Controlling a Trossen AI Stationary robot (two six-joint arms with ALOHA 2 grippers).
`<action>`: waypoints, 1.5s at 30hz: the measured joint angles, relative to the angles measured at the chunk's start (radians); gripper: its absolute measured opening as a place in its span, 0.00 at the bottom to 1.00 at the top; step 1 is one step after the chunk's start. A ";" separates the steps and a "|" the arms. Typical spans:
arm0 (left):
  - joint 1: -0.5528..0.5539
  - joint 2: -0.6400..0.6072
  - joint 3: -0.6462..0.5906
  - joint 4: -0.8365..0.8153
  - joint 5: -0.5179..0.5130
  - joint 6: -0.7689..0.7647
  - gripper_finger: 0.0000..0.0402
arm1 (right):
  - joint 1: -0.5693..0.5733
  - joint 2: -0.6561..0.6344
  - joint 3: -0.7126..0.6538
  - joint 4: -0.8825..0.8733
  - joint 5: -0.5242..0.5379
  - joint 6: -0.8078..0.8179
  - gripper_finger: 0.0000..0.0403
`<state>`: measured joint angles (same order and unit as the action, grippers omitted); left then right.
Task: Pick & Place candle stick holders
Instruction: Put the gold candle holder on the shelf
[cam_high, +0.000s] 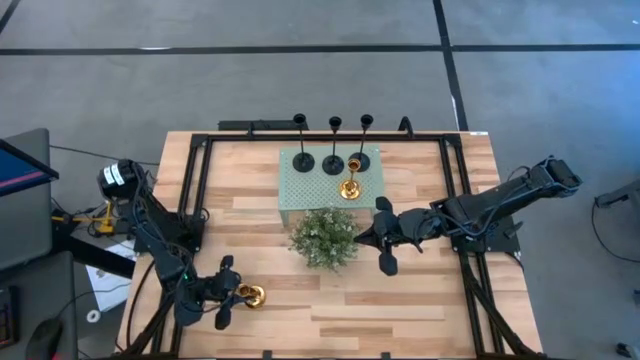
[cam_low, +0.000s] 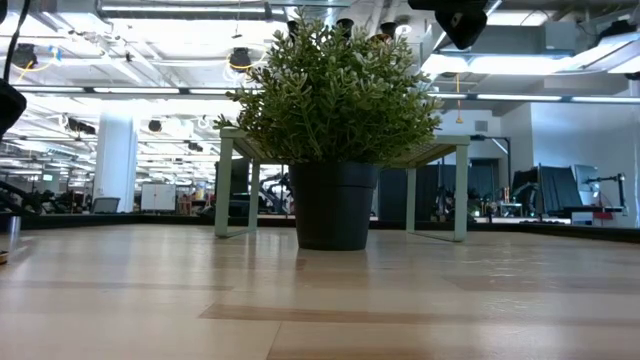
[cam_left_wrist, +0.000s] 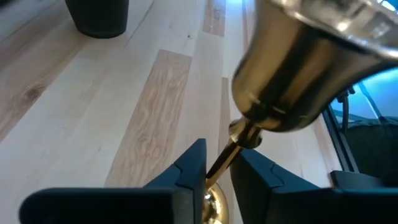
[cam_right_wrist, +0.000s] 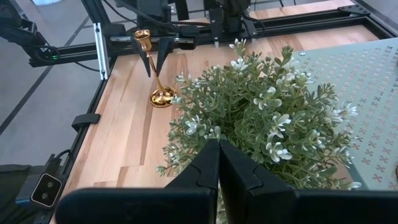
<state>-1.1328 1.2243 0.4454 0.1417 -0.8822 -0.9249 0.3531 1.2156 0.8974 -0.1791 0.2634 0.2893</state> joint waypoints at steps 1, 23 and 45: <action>0.000 0.000 0.000 0.003 0.000 0.000 0.16 | 0.000 0.000 0.000 0.000 0.000 0.000 0.00; 0.075 -0.073 0.085 0.014 -0.025 0.186 0.04 | 0.001 0.000 0.000 -0.044 -0.009 0.000 0.00; 0.337 -0.414 0.291 -0.021 -0.139 0.890 0.04 | 0.039 0.000 0.000 -0.095 -0.023 -0.010 0.00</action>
<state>-0.7954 0.8108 0.7367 0.1204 -1.0208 -0.0346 0.3923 1.2152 0.8974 -0.2737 0.2409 0.2792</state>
